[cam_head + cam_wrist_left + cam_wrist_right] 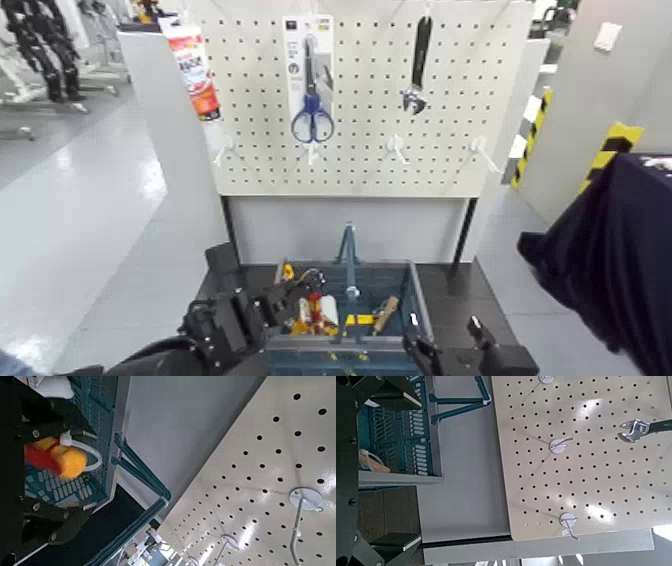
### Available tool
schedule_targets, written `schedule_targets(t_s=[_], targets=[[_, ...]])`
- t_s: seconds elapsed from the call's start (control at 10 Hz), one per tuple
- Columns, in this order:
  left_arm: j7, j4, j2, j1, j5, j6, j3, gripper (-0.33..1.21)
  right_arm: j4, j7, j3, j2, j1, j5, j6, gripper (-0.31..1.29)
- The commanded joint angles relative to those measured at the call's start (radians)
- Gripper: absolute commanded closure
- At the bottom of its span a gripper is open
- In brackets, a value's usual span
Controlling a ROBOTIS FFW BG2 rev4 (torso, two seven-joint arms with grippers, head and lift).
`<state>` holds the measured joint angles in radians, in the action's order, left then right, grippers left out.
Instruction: Put the red screwdriver into the crate.
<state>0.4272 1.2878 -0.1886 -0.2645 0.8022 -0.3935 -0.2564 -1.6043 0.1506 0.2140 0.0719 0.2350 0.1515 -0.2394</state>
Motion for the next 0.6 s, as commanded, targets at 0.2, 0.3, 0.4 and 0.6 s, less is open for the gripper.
schedule_targets(t_s=[0.2,0.3,0.4,0.6], targets=[[-0.051,0.038,-0.002,0.022,-0.003,-0.004,0.055,0.05,0.001,0.0,-0.001,-0.001,0.001,0.0,0.0,0.14],[-0.056,0.054,-0.002,0.027,-0.026,-0.004,0.074,0.05,0.0,0.0,-0.001,-0.001,0.001,0.0,0.002,0.14],[-0.061,0.079,-0.002,0.034,-0.058,0.005,0.088,0.05,0.0,0.0,-0.001,-0.001,0.001,0.0,0.002,0.14],[-0.085,0.134,-0.002,0.056,-0.133,0.053,0.095,0.09,0.0,0.0,-0.002,-0.003,0.003,0.0,0.002,0.14]])
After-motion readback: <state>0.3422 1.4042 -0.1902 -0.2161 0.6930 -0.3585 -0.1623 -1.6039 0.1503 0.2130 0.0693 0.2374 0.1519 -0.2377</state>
